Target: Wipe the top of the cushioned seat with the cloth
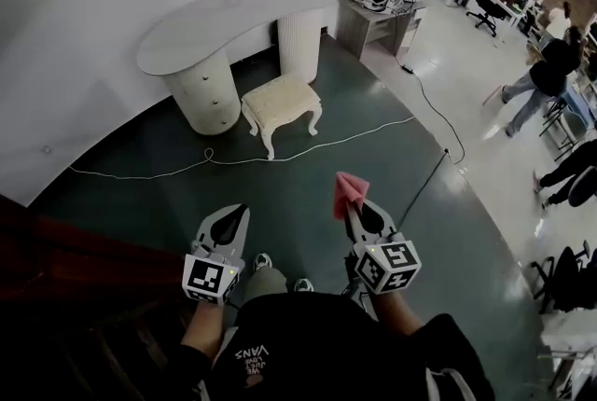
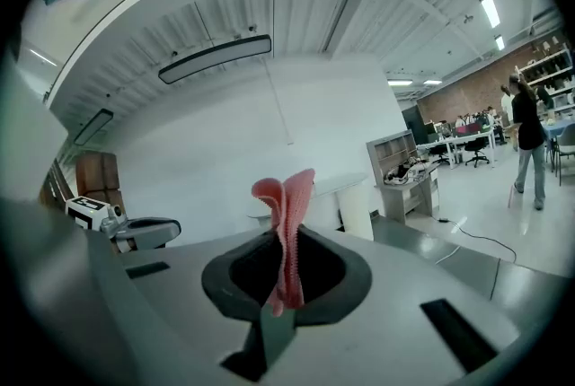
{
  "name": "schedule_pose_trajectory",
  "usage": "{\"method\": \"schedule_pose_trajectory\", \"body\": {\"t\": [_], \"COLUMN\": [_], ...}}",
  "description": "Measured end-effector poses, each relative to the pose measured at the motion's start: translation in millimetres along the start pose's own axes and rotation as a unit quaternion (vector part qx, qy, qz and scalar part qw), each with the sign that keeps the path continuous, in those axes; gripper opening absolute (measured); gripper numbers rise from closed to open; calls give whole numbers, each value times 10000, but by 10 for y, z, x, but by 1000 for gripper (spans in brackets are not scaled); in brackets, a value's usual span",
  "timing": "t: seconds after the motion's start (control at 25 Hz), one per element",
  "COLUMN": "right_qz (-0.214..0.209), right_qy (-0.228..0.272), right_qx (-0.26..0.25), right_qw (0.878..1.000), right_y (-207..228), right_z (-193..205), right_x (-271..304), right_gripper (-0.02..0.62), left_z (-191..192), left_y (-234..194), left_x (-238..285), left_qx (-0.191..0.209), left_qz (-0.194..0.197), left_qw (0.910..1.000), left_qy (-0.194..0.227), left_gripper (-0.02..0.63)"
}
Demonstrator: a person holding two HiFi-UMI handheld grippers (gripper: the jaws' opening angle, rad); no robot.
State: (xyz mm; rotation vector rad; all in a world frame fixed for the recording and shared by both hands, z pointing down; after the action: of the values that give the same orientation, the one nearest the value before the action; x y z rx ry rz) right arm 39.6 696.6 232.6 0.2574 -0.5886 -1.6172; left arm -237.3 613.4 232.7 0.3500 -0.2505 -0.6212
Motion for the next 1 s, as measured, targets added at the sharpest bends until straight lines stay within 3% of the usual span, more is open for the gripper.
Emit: {"method": "schedule_pose_trajectory", "body": {"t": [0.24, 0.48, 1.0], "right_qz": [-108, -44, 126], "right_qy": [7, -23, 93], "right_qx": [217, 245, 144], "right_qw": [9997, 9997, 9998], "right_y": [103, 164, 28], "right_z": [-79, -188, -668], "right_x": [161, 656, 2479], "right_gripper": [26, 26, 26], "left_z": [14, 182, 701], "left_y": [-75, -446, -2047], "left_x": [157, 470, 1532], "left_qx": [-31, -148, -172], "left_qz": [-5, -32, 172], "left_qw": [10000, 9999, 9997], "left_qy": [-71, -62, 32], "left_gripper": [17, 17, 17]}}
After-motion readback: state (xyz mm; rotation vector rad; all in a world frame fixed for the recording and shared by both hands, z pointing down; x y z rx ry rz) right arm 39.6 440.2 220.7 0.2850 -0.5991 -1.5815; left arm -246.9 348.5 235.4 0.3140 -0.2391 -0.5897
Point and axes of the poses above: the fingertips, and each gripper's own axes: x forward along the fingers, y to its right, z out of its underside, the point moved 8 cm from there along -x, backward along the fingers, and after that the axes turned 15 degrees about x, right-handed, at the moved point
